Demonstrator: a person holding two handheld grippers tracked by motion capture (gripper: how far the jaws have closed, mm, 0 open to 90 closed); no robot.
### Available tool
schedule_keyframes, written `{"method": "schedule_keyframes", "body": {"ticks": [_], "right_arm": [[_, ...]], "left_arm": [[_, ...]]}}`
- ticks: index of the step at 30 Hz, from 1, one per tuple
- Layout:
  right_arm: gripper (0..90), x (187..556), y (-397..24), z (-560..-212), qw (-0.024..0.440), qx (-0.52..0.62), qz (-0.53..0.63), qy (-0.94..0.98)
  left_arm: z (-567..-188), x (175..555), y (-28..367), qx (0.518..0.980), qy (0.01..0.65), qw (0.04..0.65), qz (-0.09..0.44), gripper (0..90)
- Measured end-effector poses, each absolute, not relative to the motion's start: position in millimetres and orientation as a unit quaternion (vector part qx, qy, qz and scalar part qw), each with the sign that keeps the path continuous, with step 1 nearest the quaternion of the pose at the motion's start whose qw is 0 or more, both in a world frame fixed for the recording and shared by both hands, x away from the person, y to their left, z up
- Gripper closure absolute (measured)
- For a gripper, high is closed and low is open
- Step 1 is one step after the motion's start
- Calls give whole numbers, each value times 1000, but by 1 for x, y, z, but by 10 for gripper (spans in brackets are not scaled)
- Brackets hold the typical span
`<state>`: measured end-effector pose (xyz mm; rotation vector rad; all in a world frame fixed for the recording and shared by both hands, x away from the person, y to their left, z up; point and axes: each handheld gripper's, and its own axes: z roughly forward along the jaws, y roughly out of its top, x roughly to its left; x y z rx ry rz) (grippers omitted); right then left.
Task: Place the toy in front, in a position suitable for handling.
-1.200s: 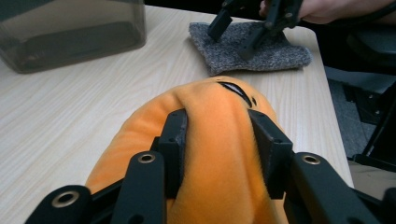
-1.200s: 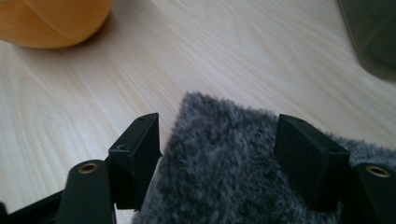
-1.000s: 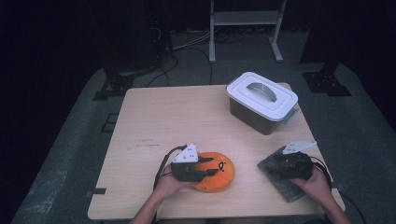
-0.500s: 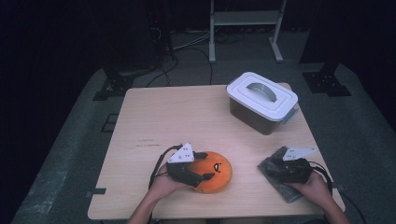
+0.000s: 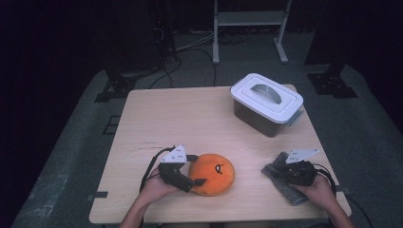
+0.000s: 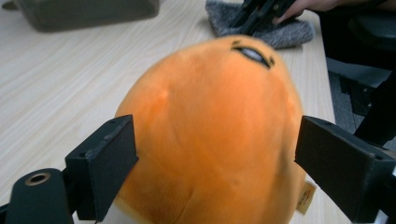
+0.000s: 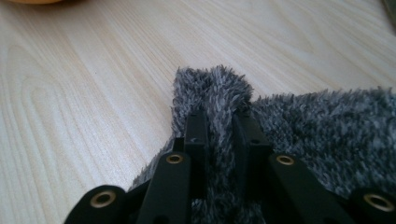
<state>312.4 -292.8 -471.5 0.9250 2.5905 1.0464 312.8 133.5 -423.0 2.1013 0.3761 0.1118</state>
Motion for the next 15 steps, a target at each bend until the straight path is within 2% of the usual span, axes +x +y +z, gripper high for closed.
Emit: {"method": "schedule_keyframes", "body": {"ticks": [2,3,5,7,11,15], "right_arm": [[790,314,-293,-470,93,315,355,875],[794,314,-294,-469,88,316,359,874],[796,313,-294,-464,76,314,377,868],[795,311,-292,-454,70,305,408,858],[795,304,-280,-433,62,272,457,845],[793,294,-242,-404,55,207,503,837]], "left_arm": [[-426,314,134,864,152,478,42,187],[-426,314,134,865,148,477,44,265],[-428,314,133,865,149,477,44,341],[-430,314,130,861,155,483,40,373],[-433,315,122,851,172,495,37,375],[-431,312,111,849,174,498,46,379]]}}
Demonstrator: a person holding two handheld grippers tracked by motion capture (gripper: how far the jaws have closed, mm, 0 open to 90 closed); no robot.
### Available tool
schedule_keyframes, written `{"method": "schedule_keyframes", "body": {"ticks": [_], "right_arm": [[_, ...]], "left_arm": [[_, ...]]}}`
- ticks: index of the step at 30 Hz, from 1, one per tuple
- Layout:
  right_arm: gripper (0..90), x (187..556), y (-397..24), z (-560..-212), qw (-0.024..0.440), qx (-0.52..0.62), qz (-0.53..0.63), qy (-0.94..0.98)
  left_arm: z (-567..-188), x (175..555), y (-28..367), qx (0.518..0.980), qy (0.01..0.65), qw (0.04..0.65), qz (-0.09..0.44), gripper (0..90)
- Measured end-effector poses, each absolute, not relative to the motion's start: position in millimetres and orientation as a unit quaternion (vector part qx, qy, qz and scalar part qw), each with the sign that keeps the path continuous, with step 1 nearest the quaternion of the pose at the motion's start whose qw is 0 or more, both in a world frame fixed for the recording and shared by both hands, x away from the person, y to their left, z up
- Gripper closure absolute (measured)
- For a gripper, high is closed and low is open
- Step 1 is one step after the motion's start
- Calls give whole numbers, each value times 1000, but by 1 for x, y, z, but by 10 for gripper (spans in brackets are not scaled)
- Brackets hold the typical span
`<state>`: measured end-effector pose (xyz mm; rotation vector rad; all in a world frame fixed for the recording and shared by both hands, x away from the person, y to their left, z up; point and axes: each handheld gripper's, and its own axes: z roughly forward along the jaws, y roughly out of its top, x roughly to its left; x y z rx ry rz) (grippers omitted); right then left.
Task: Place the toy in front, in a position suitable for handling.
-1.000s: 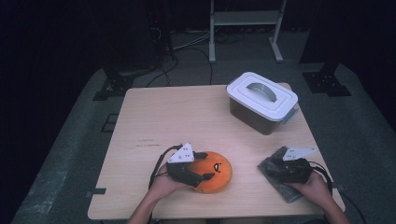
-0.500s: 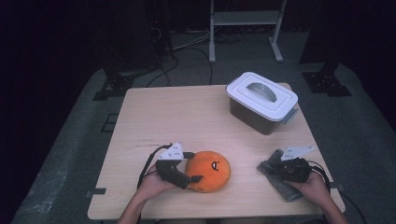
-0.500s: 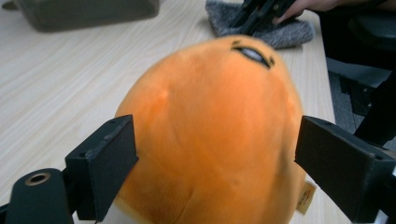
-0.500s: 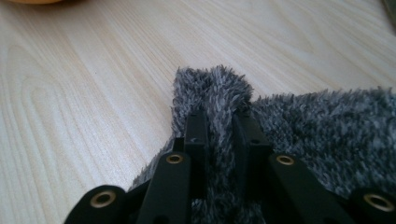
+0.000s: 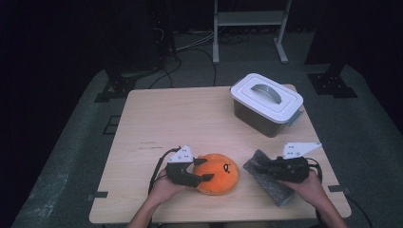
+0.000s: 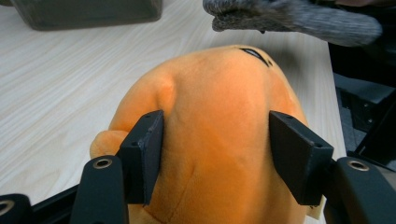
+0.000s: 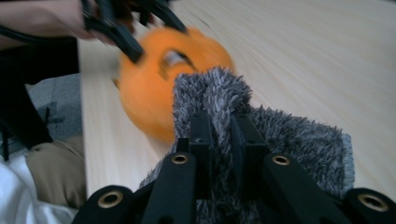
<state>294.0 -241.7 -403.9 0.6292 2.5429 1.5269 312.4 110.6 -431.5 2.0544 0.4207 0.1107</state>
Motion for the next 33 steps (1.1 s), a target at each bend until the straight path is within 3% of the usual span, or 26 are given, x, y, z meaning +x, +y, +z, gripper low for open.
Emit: {"method": "schedule_keyframes", "body": {"ticks": [10,22,26,33], "right_arm": [[789,303,-167,-406,45,145,498,854],[782,302,-207,-429,50,202,471,857],[782,300,-200,-425,52,194,473,858],[781,299,-178,-409,51,171,501,847]], "left_arm": [[-430,309,104,857,154,488,59,366],[-428,313,123,861,157,482,34,284],[-432,315,122,860,160,484,27,386],[-434,312,118,857,158,490,29,386]]}}
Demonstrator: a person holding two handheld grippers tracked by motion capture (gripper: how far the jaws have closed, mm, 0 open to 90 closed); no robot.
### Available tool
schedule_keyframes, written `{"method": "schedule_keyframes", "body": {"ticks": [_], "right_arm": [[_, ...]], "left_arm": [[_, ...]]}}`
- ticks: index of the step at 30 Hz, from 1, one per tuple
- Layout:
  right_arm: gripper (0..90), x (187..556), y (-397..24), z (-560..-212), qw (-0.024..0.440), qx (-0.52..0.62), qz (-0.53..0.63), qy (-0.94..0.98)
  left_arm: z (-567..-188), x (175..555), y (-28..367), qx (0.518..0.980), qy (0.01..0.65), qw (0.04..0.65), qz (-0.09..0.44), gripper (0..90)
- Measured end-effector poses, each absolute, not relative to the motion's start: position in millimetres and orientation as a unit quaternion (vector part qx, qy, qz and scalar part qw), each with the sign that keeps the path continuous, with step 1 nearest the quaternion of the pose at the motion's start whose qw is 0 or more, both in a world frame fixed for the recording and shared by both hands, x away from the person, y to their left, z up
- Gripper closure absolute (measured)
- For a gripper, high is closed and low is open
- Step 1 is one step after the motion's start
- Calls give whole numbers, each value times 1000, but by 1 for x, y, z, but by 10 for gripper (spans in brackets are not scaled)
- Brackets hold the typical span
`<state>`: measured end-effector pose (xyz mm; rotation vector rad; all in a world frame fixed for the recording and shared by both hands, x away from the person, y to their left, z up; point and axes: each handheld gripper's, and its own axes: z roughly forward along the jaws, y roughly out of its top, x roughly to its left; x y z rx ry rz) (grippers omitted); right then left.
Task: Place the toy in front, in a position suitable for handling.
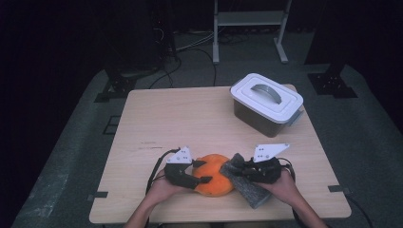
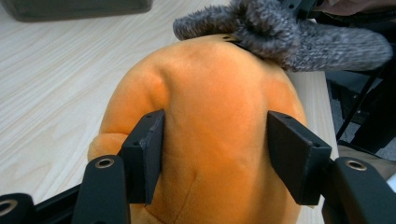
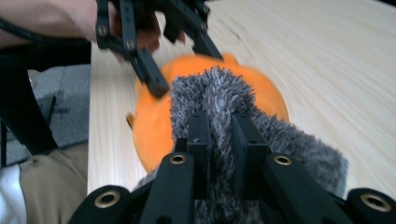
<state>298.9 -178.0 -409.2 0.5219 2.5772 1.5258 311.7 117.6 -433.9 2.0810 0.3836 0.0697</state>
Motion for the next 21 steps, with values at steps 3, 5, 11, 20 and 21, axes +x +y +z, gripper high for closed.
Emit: {"method": "schedule_keyframes", "body": {"ticks": [3,5,11,20,21], "right_arm": [[780,300,-174,-409,49,167,507,844],[781,301,-172,-410,48,166,505,845],[782,309,-193,-423,44,201,493,846],[782,310,-176,-408,51,190,500,844],[781,315,-166,-405,52,185,503,843]], "left_arm": [[-433,310,116,860,154,485,33,376],[-432,310,119,862,148,484,32,371],[-429,306,117,864,134,485,34,369],[-426,295,105,872,100,476,59,373],[-426,294,104,873,96,474,62,373]]}}
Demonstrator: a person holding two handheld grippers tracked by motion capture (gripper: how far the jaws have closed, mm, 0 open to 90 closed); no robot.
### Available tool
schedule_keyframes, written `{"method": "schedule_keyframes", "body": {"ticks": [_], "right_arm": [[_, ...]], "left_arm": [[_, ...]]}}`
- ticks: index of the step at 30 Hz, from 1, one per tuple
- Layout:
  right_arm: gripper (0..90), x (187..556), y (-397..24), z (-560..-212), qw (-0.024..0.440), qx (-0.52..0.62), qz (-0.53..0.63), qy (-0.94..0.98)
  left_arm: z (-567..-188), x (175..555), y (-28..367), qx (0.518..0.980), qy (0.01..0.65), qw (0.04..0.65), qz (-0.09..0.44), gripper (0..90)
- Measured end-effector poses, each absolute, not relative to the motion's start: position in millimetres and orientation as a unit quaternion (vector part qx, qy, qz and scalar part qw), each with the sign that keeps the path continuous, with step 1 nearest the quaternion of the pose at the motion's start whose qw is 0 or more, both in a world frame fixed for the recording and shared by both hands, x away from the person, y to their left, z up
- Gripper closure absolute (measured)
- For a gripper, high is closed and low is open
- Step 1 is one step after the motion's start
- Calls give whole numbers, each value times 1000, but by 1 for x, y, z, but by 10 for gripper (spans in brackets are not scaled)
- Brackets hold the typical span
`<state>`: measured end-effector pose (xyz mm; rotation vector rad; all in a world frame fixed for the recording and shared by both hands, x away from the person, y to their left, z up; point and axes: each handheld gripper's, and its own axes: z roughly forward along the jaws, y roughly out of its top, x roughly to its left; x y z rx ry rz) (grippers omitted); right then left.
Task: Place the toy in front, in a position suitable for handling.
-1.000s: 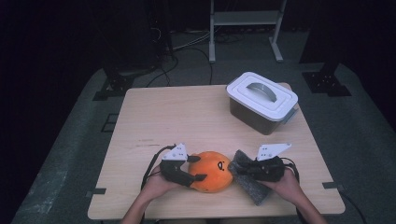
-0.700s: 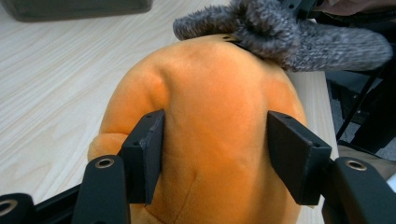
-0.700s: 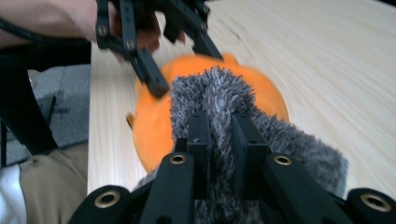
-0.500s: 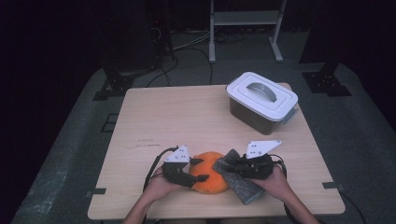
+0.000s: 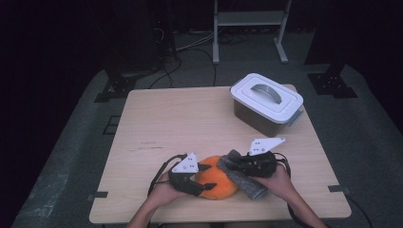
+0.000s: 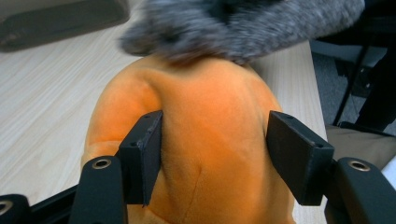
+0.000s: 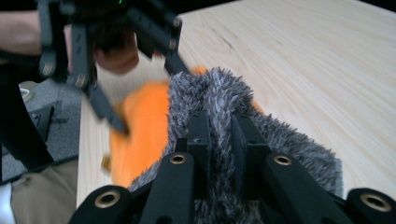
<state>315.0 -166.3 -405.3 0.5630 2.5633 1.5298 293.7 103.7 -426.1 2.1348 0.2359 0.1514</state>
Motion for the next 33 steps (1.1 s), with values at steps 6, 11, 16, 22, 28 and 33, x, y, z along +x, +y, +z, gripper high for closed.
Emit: {"method": "schedule_keyframes", "body": {"ticks": [6,11,16,22,28,33], "right_arm": [[780,330,-162,-408,45,195,500,843],[782,331,-189,-423,35,238,497,834],[782,311,-204,-423,30,231,504,832],[783,286,-173,-411,54,167,498,849],[786,302,-182,-421,55,191,495,846],[785,313,-190,-424,59,208,489,845]], "left_arm": [[-428,295,108,871,100,478,56,374],[-428,294,107,871,98,478,57,382],[-430,296,104,865,114,484,59,392],[-429,299,102,863,126,486,61,367],[-422,305,112,860,119,496,35,299],[-422,308,115,866,114,486,22,359]]}}
